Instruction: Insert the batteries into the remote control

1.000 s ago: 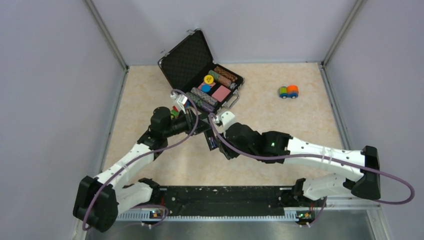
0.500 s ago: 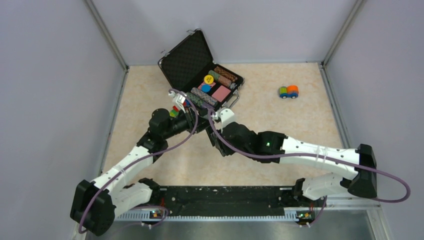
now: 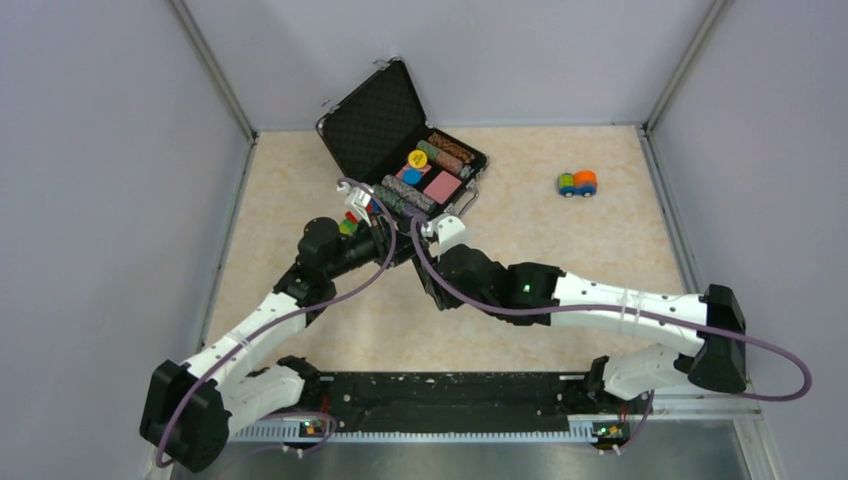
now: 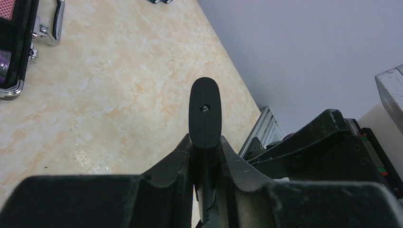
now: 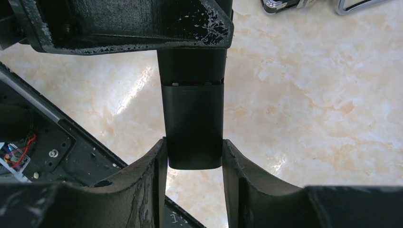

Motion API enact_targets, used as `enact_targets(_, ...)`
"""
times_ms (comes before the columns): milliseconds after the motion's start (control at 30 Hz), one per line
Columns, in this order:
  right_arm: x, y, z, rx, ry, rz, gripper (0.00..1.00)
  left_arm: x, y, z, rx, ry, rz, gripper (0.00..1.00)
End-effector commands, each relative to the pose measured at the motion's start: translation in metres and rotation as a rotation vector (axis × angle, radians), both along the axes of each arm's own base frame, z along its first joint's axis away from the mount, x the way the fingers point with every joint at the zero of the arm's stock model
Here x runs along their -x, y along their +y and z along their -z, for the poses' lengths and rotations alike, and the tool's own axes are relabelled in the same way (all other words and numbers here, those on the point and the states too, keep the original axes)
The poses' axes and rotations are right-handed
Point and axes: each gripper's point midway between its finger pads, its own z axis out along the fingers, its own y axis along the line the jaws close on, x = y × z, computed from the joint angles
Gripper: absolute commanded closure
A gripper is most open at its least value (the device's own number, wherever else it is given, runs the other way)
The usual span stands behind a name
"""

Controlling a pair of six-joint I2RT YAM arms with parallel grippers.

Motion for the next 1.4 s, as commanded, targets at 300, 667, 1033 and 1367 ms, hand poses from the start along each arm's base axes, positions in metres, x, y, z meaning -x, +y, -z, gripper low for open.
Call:
enact_targets(300,-0.012,0.011,-0.016,-0.094,0.019,0.051,0.67,0.003,-0.002,-0.035,0.061,-0.116,0.011,1.0)
enact_targets(667,-0.019,0.015,-0.014,-0.104,0.058,0.068,0.66,0.006,-0.007,-0.035,0.082,-0.063,0.046,1.0)
enact_targets(1033,-0.026,0.01,-0.01,-0.078,0.082,0.094,0.65,0.011,-0.01,-0.037,0.083,0.0,0.078,1.0)
enact_targets(1367,-0.027,0.007,-0.006,-0.036,0.099,0.112,0.65,0.006,-0.009,-0.036,0.041,0.046,0.053,1.0)
